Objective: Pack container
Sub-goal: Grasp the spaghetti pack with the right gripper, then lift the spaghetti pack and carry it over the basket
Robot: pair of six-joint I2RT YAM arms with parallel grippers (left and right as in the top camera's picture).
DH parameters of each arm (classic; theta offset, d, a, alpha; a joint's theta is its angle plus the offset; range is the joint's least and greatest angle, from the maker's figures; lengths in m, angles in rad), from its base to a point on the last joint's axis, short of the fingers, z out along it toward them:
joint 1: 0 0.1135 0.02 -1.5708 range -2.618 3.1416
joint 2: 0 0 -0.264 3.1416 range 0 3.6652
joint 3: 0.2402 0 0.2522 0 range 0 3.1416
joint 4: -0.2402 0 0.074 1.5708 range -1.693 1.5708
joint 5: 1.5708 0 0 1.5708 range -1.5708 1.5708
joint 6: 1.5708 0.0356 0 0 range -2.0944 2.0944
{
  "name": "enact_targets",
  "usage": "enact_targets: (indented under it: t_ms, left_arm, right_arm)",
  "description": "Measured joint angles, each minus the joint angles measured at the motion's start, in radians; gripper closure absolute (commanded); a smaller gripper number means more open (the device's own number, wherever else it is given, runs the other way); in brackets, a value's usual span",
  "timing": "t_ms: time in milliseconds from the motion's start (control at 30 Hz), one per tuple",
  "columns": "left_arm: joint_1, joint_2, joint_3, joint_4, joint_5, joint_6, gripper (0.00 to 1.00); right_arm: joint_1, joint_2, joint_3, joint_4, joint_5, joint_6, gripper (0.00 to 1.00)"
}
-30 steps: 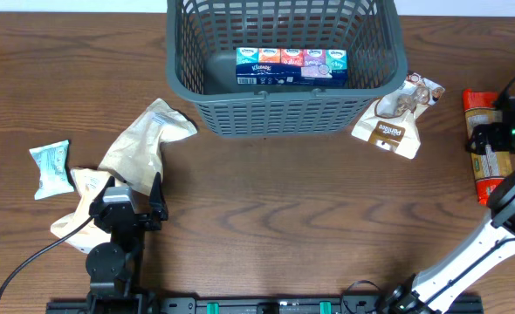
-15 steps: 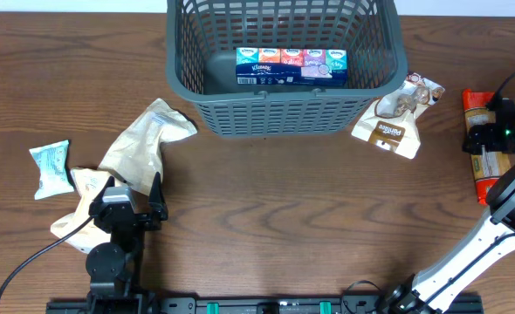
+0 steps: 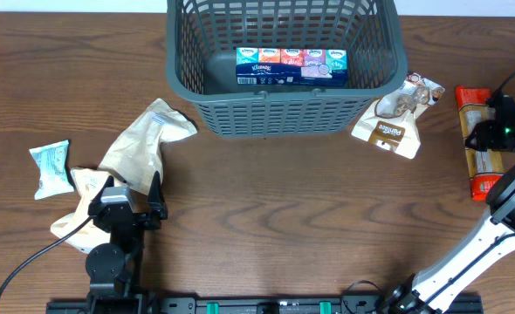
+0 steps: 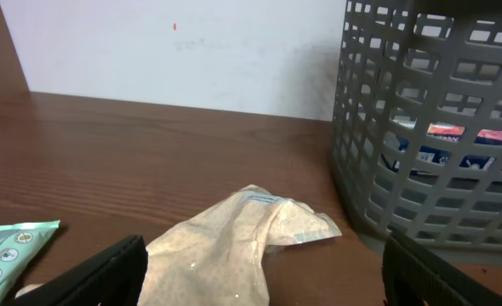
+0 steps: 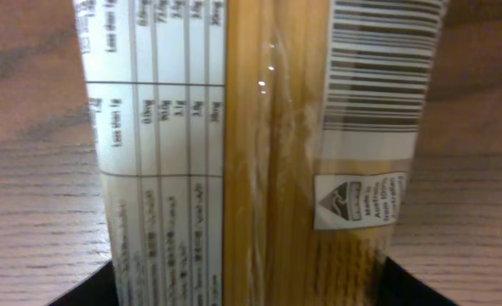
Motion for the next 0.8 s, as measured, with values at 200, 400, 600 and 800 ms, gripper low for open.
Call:
enact_targets:
  t_ms: [200, 400, 600, 800]
  left_arm:
    - [0.000, 0.000, -0.001, 0.006, 0.000, -0.003, 0.19]
    - [0.000, 0.000, -0.001, 0.006, 0.000, -0.003, 0.19]
    - [0.000, 0.000, -0.001, 0.006, 0.000, -0.003, 0.19]
    - [0.000, 0.000, -0.001, 0.006, 0.000, -0.003, 0.19]
  right_arm:
    - [0.000, -0.003, 0.013, -0.006, -0.024, 0.023, 0.76]
    - [0.000, -0.003, 0.013, -0.006, -0.029, 0.026, 0.81]
    - [0.000, -0.003, 0.013, -0.008, -0.037, 0.041, 0.87]
    - [0.001, -0.005, 0.013, -0.008, -0.038, 0.048, 0.87]
